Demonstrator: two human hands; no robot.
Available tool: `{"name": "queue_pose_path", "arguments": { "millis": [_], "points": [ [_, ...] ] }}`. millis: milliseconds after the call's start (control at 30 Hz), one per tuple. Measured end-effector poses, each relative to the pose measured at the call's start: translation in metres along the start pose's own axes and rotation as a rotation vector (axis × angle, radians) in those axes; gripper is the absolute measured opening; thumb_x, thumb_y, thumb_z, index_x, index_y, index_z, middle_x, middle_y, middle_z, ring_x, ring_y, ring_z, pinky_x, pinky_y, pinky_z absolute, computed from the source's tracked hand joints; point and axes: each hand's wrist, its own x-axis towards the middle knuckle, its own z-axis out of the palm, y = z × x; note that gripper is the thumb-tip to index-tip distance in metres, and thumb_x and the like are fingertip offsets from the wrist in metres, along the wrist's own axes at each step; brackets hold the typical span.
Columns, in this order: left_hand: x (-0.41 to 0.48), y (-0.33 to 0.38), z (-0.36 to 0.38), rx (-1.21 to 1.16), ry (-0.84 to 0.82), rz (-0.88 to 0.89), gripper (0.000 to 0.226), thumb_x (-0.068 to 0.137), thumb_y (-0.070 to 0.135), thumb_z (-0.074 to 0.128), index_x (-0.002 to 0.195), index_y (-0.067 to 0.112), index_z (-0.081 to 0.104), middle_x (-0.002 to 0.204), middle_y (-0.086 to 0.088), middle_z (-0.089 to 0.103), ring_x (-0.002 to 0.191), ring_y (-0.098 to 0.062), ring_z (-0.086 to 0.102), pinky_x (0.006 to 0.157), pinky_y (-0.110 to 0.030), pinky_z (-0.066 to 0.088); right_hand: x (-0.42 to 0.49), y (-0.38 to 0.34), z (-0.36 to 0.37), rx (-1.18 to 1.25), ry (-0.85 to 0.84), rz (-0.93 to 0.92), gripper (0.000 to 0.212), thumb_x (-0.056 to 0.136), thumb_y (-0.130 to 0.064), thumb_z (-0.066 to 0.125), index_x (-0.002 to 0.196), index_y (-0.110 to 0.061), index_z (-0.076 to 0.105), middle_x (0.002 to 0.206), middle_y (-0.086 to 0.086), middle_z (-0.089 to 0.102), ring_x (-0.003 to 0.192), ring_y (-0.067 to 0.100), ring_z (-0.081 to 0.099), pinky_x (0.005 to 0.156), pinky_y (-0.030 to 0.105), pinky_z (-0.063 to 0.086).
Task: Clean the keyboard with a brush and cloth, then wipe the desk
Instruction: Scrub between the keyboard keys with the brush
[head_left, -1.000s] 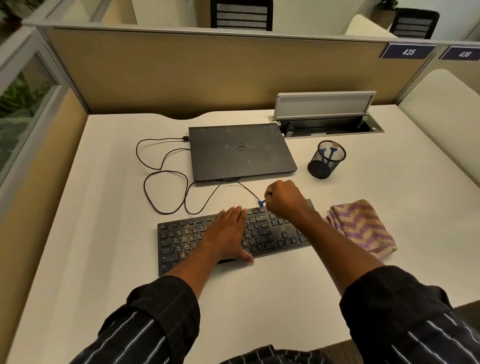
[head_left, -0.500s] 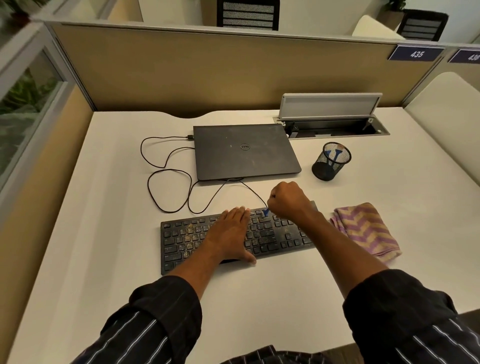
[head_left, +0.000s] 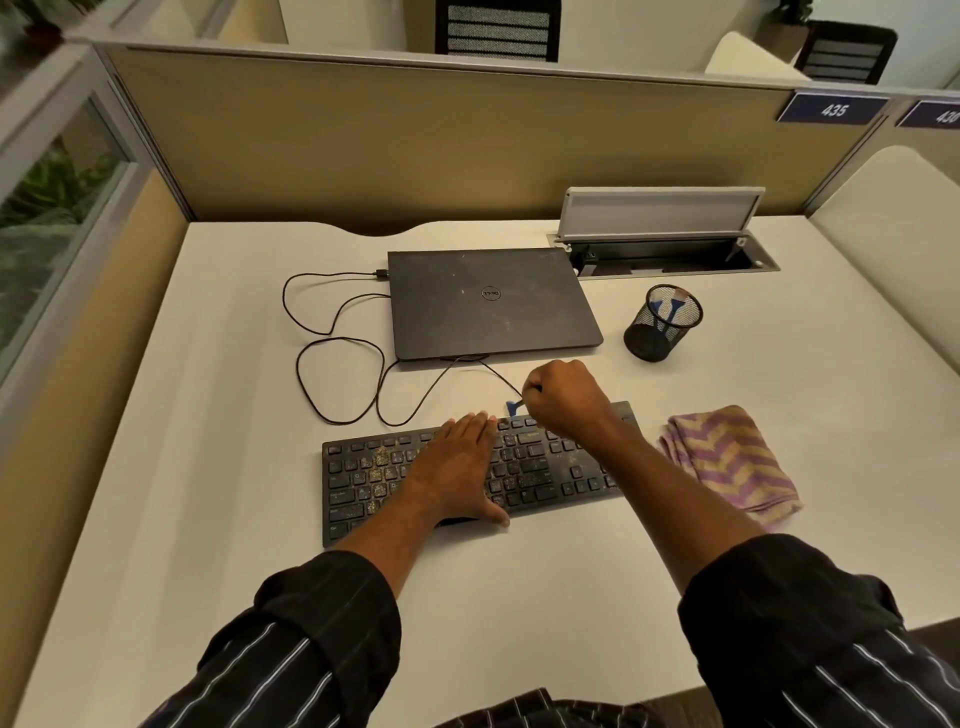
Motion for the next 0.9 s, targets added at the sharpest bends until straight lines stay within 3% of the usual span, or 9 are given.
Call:
{"name": "queue_pose_path", "arguments": {
  "millis": [133,333,433,600,900],
  "points": [
    [-0.001,-0.001,0.0,-0.001,-0.004,-0.003,0.138,0.067,0.082,0.068,0.16,0.009,-0.003,0.168,-0.011,0.0,0.155,-0.027,0.0,0.125,-0.039,0.001,0.001,0.002,0.006,-0.037,-0.045,0.028,0.019,0.088,-0.015,0.06,0.093,-0.004,0.075,0.088,0.011,0.072,0.078,0.024,0.065,0.075,0.035,0.058],
    [-0.003,-0.005,0.001,0.0,-0.013,-0.019,0.139,0.065,0.084,0.066,0.159,0.009,-0.004,0.168,-0.011,0.0,0.155,-0.027,0.0,0.126,-0.043,0.004,0.003,-0.001,0.002,-0.003,-0.009,0.009,0.02,0.089,-0.011,0.055,0.084,-0.004,0.073,0.084,0.012,0.072,0.073,0.023,0.064,0.068,0.031,0.054],
    [-0.004,-0.004,0.001,0.003,-0.019,-0.024,0.14,0.066,0.084,0.066,0.159,0.009,-0.006,0.168,-0.011,-0.002,0.155,-0.027,-0.002,0.126,-0.043,0.003,0.002,-0.002,0.006,-0.028,-0.034,0.024,0.017,0.088,-0.014,0.061,0.089,-0.003,0.074,0.087,0.012,0.072,0.075,0.023,0.064,0.07,0.031,0.055],
    [-0.007,-0.006,0.0,-0.001,-0.018,-0.028,0.139,0.067,0.083,0.067,0.159,0.009,-0.005,0.168,-0.011,-0.002,0.155,-0.027,-0.002,0.126,-0.043,0.003,0.003,-0.004,0.005,-0.046,-0.054,0.026,0.018,0.086,-0.011,0.057,0.085,-0.004,0.073,0.082,0.011,0.071,0.07,0.021,0.062,0.058,0.024,0.043],
    [-0.008,-0.009,0.003,-0.009,-0.013,-0.038,0.14,0.065,0.084,0.067,0.159,0.009,-0.003,0.168,-0.011,0.0,0.155,-0.027,0.0,0.126,-0.043,0.005,0.0,-0.011,0.017,-0.041,-0.063,-0.023,0.021,0.086,-0.009,0.055,0.088,-0.005,0.075,0.084,0.01,0.073,0.071,0.019,0.065,0.062,0.027,0.052]
  ]
}}
